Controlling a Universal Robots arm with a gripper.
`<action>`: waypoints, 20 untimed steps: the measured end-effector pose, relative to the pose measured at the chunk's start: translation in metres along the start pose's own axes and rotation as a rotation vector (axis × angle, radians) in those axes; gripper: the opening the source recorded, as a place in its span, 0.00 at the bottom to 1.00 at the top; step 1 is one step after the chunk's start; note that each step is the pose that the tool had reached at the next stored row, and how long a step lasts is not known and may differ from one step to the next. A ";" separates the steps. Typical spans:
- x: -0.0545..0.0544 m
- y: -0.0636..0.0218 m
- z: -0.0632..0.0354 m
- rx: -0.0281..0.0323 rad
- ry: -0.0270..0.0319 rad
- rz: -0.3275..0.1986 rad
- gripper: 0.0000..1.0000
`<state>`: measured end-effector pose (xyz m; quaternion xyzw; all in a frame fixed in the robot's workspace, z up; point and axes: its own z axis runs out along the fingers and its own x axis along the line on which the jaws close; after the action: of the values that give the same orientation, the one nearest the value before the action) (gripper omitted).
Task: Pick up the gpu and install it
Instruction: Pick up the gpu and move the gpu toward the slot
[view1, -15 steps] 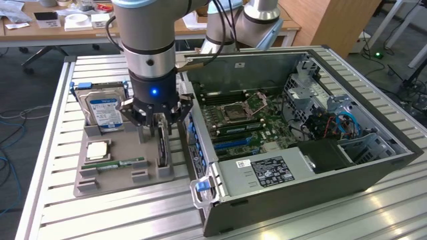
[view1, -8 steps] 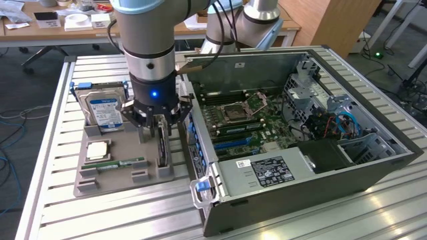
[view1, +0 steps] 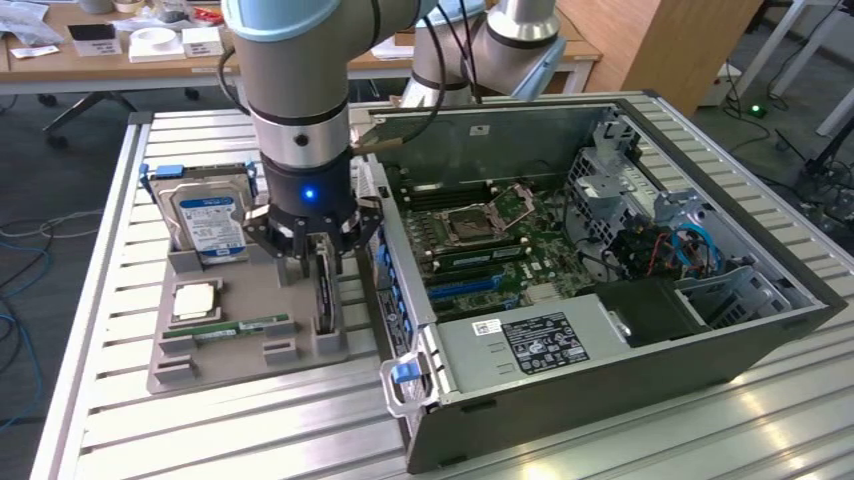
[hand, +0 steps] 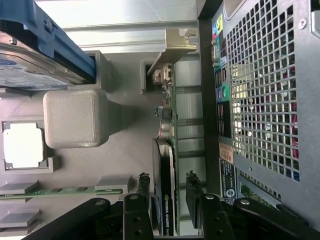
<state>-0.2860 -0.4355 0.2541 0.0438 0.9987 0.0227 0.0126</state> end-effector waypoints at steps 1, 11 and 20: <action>0.000 0.0003 0.0012 0.0000 0.0000 0.000 0.43; 0.003 0.0022 0.0130 -0.0001 0.0000 -0.002 0.43; 0.005 0.0056 0.0191 -0.0006 -0.0001 -0.004 0.43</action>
<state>-0.2897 -0.4286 0.2352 0.0420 0.9988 0.0230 0.0127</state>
